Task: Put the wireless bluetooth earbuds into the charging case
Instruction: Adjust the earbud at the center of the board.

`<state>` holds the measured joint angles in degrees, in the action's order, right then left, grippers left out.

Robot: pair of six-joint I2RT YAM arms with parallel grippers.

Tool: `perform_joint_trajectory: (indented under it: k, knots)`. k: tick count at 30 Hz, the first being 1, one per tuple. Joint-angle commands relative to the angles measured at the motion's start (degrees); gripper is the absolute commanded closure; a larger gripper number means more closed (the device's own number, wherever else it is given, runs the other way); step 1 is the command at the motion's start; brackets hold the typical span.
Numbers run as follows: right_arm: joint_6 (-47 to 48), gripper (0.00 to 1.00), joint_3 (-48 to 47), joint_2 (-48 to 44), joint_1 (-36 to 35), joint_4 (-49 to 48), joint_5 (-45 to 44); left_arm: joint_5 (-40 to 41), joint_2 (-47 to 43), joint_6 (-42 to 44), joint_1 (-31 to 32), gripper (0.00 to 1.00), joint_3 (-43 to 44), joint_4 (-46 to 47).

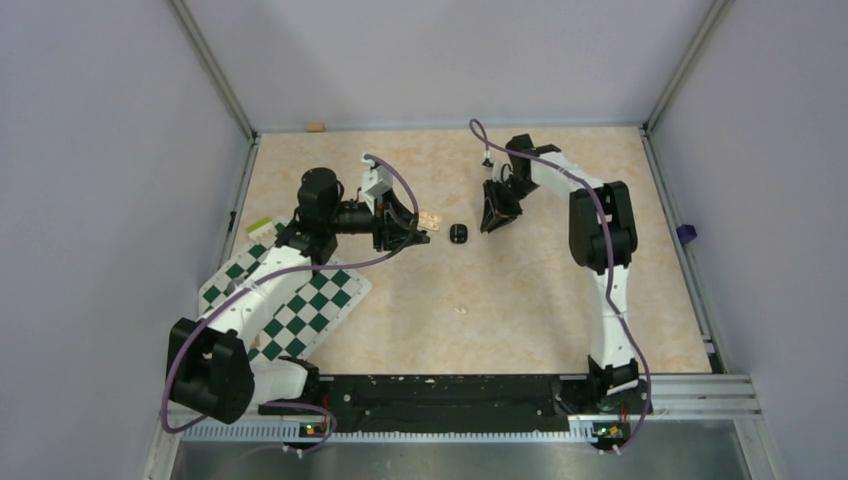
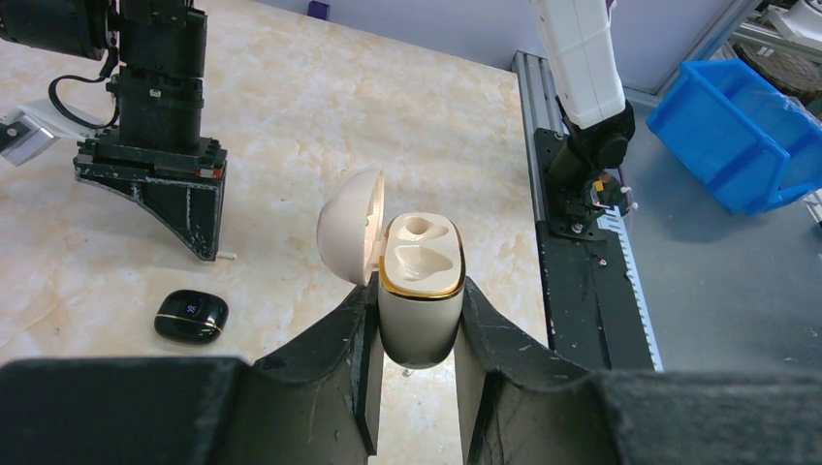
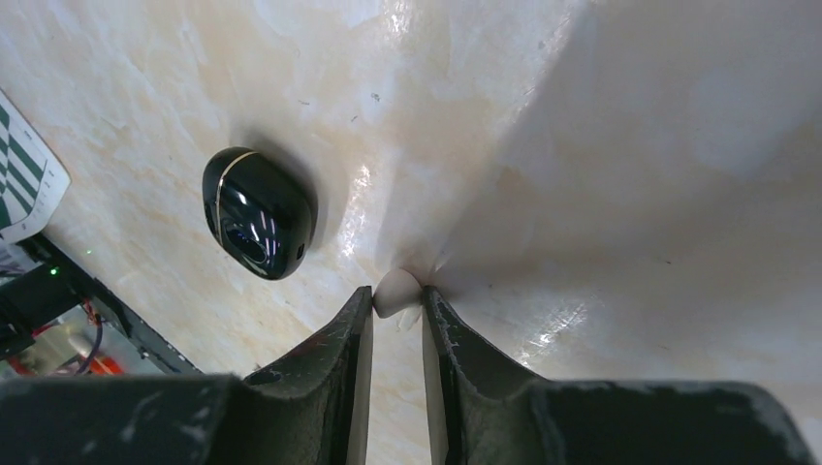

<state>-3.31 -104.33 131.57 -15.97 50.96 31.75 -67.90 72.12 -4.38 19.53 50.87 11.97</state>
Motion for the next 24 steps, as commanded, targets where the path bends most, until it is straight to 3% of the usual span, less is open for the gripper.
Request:
perform_joint_trajectory:
  k: [1, 11, 20, 24]
  knots:
    - [3.14, 0.80, -2.45, 2.43, 0.33, -1.24, -6.83, -0.35, -0.69, 0.51, 0.14, 1.00, 0.28, 1.49]
    - [7.66, 0.83, -2.62, -2.13, 0.43, -0.34, 0.81, 0.14, -0.24, 0.38, 0.38, 1.00, -0.39, 1.95]
    - [6.79, 0.83, 9.64, -18.19, 1.21, -11.17, 12.79, 0.06, 0.93, -0.11, 1.89, 1.00, -1.10, 3.03]
    - [6.76, 0.82, 12.55, -23.64, 1.33, -13.86, 10.43, 0.37, 1.08, -0.16, 2.14, 1.00, -1.12, 2.98]
